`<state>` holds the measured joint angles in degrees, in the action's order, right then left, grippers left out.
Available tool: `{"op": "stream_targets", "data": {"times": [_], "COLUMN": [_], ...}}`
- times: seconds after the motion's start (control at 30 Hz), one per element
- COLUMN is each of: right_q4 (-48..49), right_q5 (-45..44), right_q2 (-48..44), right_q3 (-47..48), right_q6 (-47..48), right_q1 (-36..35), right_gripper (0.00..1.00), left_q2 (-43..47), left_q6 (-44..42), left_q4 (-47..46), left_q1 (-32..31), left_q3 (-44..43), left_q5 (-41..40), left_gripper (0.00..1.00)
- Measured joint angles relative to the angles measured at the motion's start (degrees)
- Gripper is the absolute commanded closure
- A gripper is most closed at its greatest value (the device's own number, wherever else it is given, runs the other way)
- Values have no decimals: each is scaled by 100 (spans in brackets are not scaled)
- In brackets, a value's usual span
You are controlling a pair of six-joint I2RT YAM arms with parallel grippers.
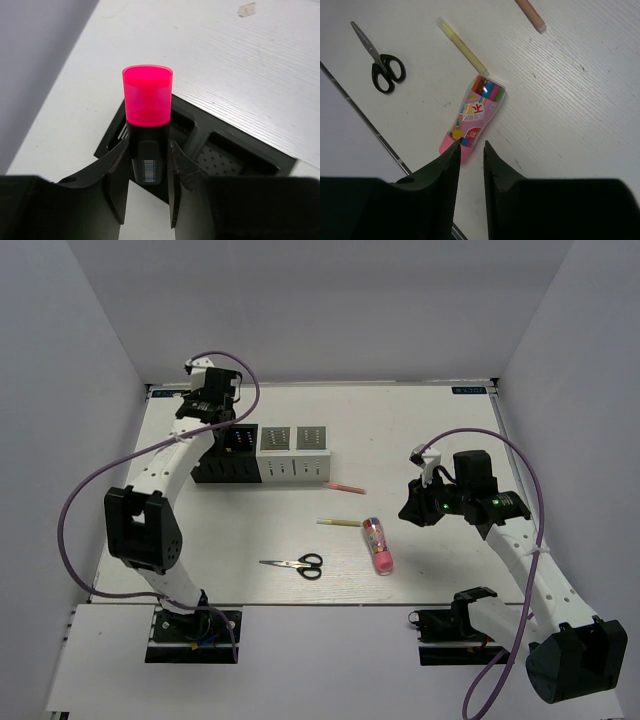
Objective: Sort the stationery into containers
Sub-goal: Place the pen in the storage box.
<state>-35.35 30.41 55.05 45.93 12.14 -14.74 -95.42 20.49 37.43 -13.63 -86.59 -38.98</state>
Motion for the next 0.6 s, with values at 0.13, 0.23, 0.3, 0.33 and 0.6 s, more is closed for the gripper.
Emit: {"op": "stream_targets", "data": {"times": [0.13,0.23,0.3,0.33,0.6], "right_q4": [4,17,35,35,37], "right_q5": [0,0,-2,-2,-7], "right_q2": [2,2,7,7,7], "right_q3": [0,0,0,0,0], "right_q6": [7,9,9,11,11], "right_q1": [0,0,0,0,0], "right_gripper": [71,71,71,71,70], "left_q2": [-350,-529,-629,-688,-1008], "left_q6": [-232,-323,-352,-356,-278], "left_q4": [-157,-254,-315,-339,-367], "left_q1": [24,46,57,68,76], "left_q3": [-15,-20,-20,-20,-20], "left_q5": [-330,-470,-516,-525,-542], "left_gripper": [100,100,100,100,71]}}
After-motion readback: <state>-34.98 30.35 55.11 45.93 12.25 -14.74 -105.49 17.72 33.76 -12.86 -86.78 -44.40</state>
